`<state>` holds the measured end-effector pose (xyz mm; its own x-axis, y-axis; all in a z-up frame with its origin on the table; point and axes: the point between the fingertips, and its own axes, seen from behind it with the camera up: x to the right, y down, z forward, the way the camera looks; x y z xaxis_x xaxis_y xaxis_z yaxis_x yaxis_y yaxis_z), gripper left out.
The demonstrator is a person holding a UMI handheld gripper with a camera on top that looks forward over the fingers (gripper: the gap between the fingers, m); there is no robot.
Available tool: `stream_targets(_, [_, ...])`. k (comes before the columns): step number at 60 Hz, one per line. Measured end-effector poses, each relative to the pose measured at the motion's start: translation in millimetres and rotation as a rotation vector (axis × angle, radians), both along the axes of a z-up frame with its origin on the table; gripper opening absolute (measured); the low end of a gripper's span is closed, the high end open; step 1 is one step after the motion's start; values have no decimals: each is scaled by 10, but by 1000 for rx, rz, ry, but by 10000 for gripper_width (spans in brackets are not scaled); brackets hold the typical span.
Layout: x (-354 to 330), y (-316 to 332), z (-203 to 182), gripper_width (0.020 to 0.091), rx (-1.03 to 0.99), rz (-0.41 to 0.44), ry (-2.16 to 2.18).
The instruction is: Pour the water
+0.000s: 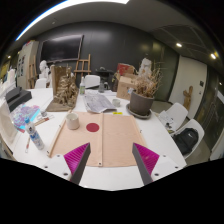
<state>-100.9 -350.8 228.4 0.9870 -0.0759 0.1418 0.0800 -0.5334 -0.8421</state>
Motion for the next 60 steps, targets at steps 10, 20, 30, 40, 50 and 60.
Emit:
stream_targets(10, [-729,31,-196,858,-8,63,10])
stream_targets(20, [-1711,-61,-565,856,-25,133,48])
stream_targets(30, [-2712,-112,-987,858,-31,183,83])
stream_targets(40, [-3516,185,-1339,855,1,209,120])
stream_targets(50, [-3862,817,-1532,854,87,171,103])
stream_targets(60, [-3938,1262,-1750,746,117,120,128])
